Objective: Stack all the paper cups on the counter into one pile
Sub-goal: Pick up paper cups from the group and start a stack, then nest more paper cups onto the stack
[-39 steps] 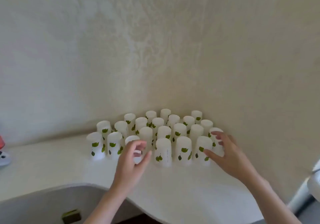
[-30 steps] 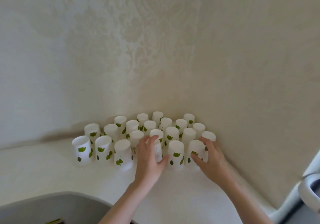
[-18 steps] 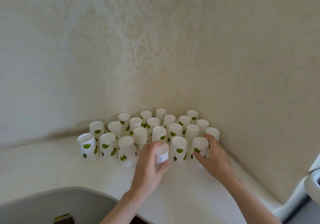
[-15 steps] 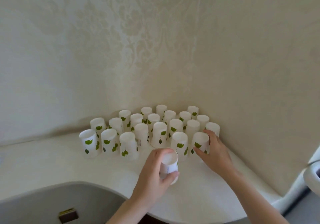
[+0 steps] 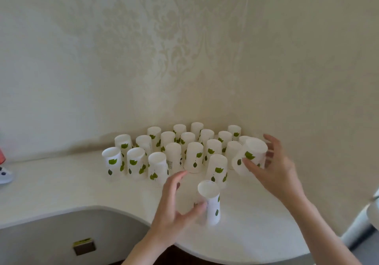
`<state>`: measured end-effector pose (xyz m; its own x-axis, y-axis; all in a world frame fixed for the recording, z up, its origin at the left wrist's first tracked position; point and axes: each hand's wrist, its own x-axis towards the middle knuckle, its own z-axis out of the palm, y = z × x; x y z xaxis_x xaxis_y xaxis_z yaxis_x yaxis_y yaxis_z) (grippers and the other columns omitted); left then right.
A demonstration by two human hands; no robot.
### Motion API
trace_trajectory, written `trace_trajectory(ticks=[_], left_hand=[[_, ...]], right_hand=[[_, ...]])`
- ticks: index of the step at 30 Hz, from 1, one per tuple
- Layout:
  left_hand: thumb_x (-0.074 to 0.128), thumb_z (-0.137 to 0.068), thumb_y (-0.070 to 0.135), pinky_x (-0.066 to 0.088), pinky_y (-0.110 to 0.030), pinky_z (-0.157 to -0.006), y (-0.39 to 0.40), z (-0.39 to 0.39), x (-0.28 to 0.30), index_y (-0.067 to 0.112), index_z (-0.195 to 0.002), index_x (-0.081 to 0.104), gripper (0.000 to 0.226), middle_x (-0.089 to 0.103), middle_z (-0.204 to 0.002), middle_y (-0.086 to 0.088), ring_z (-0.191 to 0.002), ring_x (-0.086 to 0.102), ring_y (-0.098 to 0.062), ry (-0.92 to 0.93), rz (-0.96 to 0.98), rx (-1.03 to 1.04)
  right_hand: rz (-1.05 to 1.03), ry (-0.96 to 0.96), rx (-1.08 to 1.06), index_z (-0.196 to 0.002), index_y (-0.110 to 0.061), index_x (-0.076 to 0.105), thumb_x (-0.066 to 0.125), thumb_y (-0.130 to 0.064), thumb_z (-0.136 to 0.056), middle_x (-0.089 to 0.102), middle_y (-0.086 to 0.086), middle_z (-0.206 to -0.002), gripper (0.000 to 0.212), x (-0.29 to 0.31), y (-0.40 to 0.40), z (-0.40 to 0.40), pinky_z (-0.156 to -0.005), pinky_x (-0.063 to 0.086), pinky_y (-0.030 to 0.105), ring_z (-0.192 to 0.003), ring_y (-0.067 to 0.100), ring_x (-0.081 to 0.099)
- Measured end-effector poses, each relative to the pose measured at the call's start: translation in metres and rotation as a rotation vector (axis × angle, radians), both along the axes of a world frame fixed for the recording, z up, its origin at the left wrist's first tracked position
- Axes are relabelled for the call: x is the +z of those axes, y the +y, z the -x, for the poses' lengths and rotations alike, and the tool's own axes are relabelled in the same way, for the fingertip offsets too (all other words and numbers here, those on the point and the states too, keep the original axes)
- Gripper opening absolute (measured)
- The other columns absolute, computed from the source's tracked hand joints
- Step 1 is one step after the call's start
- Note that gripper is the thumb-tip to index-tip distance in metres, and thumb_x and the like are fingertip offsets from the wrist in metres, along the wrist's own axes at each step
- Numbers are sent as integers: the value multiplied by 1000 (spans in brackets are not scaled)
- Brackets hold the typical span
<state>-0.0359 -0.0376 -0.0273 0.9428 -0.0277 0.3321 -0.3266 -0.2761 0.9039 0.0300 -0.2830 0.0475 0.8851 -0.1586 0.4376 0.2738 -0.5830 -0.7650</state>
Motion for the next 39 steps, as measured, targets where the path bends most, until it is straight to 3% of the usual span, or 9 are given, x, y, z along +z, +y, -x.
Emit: trace_trajectory(ticks=[2,5,11,17,21,23,27,32,39], left_hand=[[63,-77,58,33,-20,-105,16,-2,4,43,-128,45,56,46,-135,32,-129,40,10,-23,44,90],[61,-90,34,42,-27,-104,36,-16,4,36,-119,49,32,52,-125,25,-119,49,5,-87,41,300],[78,-77,21,38,-35,-104,63,-48,-1,18,-134,37,70,38,-133,0,-130,37,-20,-120,-216,483],[79,-77,29,35,-37,-109,51,-76,2,15,-148,18,94,32,-148,-9,-137,34,-25,32,-185,431],[74,-82,22,44,-35,-98,45,-81,12,18,-142,29,75,47,-134,-5,-123,49,-26,15,-170,439],[73,-83,24,50,-32,-93,42,-71,32,24,-138,32,69,54,-121,7,-110,58,-12,-50,-39,429],[81,-75,21,53,-18,-87,17,-39,78,34,-135,37,76,60,-120,19,-109,61,4,-94,198,109],[86,-69,27,51,-21,-92,-7,-26,60,37,-123,47,67,63,-114,25,-111,60,0,-11,44,-73],[83,-66,33,52,-21,-87,-18,-27,29,34,-116,51,59,67,-109,12,-103,63,-5,67,-44,-134]], right_hand=[[-55,-8,154,-133,-32,40,82,-32,-68,59,-17,-112,78,25,16,16,-83,49,23,-98,7,62],[1,37,311,-131,-38,41,83,-36,-66,60,-18,-113,77,30,44,32,-86,52,24,-103,6,62],[144,109,363,-130,-42,35,78,-42,-71,52,-25,-111,74,-10,68,41,-82,47,14,-103,-7,54],[194,159,360,-132,-41,27,75,-43,-73,47,-25,-111,75,-48,73,45,-81,45,13,-98,-12,51],[141,250,412,-131,-51,22,78,-51,-65,43,-31,-120,86,-58,61,45,-91,45,18,-111,-8,50],[15,314,406,-132,-46,32,81,-48,-64,46,-27,-123,84,-53,44,36,-95,49,26,-114,-3,52],[-94,235,147,-127,-28,49,75,-29,-78,56,-13,-116,56,-48,24,-8,-91,50,30,-114,14,57],[13,268,104,-142,-22,35,77,-44,-71,48,-9,-127,85,-52,50,-44,-98,44,35,-119,15,48],[-26,281,123,-124,-24,53,74,-34,-77,62,-12,-100,53,-56,60,-48,-67,42,19,-90,10,55]])
